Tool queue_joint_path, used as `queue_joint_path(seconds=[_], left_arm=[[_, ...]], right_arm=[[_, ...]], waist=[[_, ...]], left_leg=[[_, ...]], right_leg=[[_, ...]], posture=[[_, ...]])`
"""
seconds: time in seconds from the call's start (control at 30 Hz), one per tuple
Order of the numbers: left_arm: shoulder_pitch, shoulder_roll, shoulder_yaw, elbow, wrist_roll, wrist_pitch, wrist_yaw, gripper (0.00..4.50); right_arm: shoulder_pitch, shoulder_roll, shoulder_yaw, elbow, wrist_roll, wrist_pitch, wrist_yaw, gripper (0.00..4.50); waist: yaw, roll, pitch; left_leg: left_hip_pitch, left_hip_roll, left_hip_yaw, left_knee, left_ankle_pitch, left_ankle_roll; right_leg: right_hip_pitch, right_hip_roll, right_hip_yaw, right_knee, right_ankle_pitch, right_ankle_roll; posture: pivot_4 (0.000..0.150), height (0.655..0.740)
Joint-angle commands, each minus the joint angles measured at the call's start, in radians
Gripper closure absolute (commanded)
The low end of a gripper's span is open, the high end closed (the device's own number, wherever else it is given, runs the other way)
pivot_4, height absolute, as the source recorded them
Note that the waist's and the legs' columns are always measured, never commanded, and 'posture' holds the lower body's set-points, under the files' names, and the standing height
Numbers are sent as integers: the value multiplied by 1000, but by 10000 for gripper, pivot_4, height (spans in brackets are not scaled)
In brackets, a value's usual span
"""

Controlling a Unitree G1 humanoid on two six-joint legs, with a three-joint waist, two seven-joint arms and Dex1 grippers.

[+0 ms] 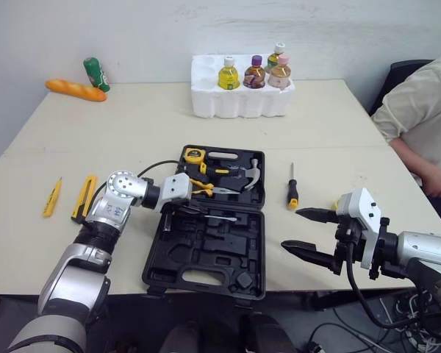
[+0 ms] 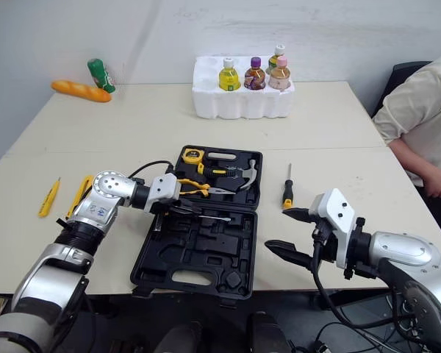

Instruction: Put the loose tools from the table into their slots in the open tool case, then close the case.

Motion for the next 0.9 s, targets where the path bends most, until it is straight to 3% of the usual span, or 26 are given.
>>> queue_joint_path(seconds=[0.03, 0.07, 0.17, 0.27, 0.43, 0.67, 0.9], left_arm=[[54, 27, 67, -54, -66, 116, 1, 44736], [62, 38, 106, -96, -107, 170, 6, 44736], [134, 89, 242, -274, -261, 399, 33, 35889], [278, 146, 385, -456, -356, 542, 124, 22101], [549, 198, 683, -585, -414, 637, 327, 340], [847, 221, 1058, -488, -395, 560, 508, 340], [954, 308, 1195, -258, -334, 418, 622, 340]], right_arm=[[-11, 10, -20, 28, -31, -38, -16, 0], [-11, 8, -29, 44, -47, -49, -18, 0], [-13, -21, -86, 132, -77, -73, 4, 0], [-15, -64, -152, 234, -88, -81, 45, 0], [24, -135, -261, 423, -144, -131, 125, 0], [38, -201, -359, 725, -261, -230, 148, 0], [-77, -236, -333, 962, -326, -320, 158, 0]], waist=[[-6, 0, 0], [-8, -1, 1], [-10, -4, 3], [-8, -3, 3], [-4, -2, 4], [-5, -2, 5], [-7, -1, 6]], left_leg=[[-1, 0, 0, 0, 0, 0], [-3, 0, 0, 0, 0, 0], [-12, 0, 1, 1, 1, -2], [-24, 0, 1, 3, 2, -4], [-23, 0, 1, 1, 2, -3], [-22, 0, 1, 0, 1, -2], [-21, 0, 2, -1, 1, -2]], right_leg=[[-2, 0, 0, 0, 0, 0], [-4, 0, 0, 1, 0, 0], [-15, 0, 1, 4, 0, 0], [-27, 0, 1, 7, 0, 0], [-26, 0, 1, 5, 0, 0], [-25, -1, 1, 3, 0, -1], [-25, -2, 1, 3, -1, -4]], posture=[[1500, 7367], [1500, 7367], [1500, 7367], [1500, 7367], [1500, 7367], [1500, 7367], [1500, 7367]])
